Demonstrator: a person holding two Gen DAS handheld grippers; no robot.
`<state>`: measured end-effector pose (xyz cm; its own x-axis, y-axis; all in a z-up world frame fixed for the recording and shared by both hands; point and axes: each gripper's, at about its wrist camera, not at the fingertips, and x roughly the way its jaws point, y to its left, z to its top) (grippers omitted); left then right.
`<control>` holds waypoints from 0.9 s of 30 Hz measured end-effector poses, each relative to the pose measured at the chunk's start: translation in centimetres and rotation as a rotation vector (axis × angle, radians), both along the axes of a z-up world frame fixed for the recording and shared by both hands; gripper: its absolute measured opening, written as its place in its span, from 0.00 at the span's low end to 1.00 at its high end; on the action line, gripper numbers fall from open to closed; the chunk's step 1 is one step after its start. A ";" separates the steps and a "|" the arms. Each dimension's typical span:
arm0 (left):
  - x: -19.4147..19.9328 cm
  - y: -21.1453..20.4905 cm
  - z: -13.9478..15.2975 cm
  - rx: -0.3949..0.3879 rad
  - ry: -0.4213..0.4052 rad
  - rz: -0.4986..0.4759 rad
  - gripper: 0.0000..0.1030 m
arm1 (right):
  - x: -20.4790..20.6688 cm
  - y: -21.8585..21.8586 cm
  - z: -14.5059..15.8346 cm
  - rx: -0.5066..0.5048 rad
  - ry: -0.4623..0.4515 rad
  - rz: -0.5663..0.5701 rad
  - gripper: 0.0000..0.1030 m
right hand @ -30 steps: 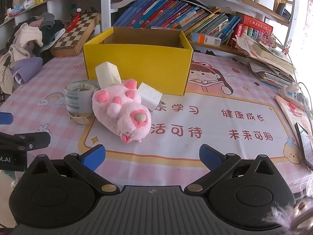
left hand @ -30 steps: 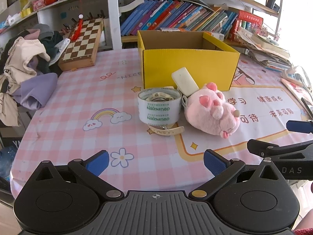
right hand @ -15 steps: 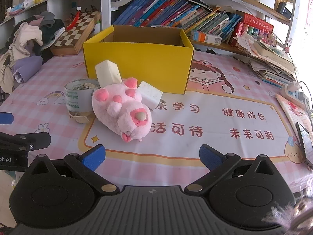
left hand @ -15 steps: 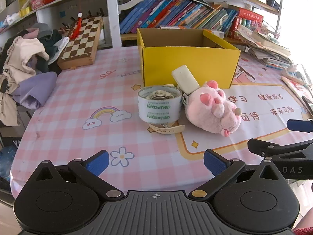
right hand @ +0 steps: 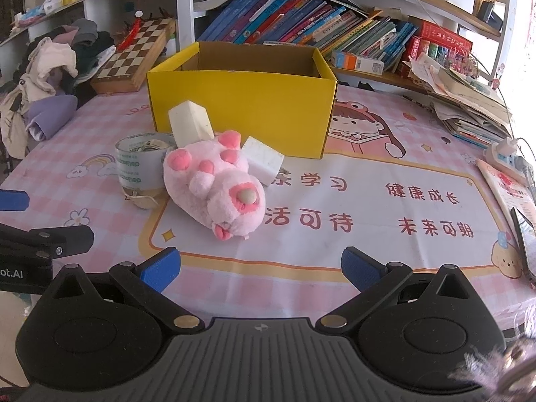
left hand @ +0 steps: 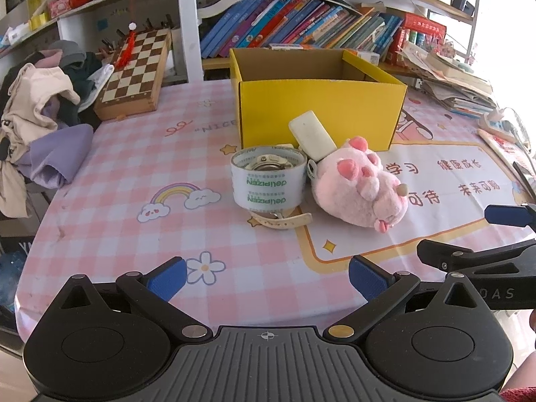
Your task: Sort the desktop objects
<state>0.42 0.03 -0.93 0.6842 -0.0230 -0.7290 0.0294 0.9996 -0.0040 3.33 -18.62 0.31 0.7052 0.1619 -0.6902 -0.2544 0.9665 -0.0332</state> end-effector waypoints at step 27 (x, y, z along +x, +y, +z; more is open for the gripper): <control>-0.4 0.0 0.6 -0.008 -0.025 -0.024 1.00 | -0.4 0.8 0.5 -0.016 -0.012 0.033 1.00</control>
<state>0.02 0.07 -0.36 0.7014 -0.0455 -0.7113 0.0535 0.9985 -0.0111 2.92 -17.86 0.77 0.7082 0.1741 -0.6842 -0.2858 0.9569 -0.0524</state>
